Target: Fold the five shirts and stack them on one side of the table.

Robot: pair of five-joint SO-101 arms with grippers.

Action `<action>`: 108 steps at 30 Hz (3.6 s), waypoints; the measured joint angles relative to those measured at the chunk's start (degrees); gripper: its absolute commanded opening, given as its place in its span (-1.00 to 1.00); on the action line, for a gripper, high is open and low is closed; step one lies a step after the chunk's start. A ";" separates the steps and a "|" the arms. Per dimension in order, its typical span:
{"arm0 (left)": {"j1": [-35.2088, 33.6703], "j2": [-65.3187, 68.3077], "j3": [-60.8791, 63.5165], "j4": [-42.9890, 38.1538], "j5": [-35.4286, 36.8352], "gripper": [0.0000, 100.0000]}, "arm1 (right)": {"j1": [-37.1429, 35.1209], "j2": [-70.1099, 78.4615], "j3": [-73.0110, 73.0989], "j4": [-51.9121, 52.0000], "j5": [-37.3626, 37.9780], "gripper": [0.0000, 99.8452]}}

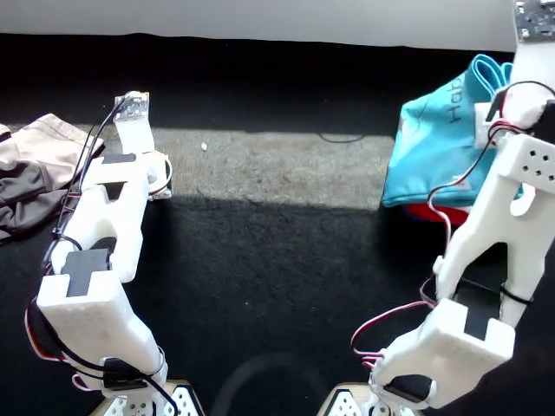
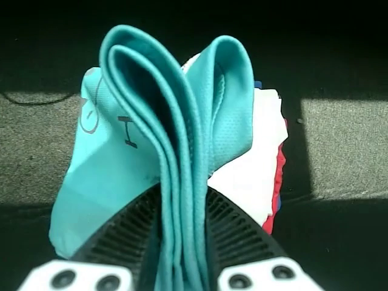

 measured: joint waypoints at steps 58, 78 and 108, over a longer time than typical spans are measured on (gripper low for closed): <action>0.00 0.00 0.00 0.00 0.00 -0.98 | -2.37 21.71 -45.98 13.19 -17.14 -0.51; 0.00 0.00 -0.09 0.00 0.00 -0.98 | -26.46 -22.77 23.65 5.54 -17.14 -0.51; 0.00 0.00 -0.09 0.00 0.00 -0.98 | -52.57 -39.21 114.81 -69.98 -17.32 -0.51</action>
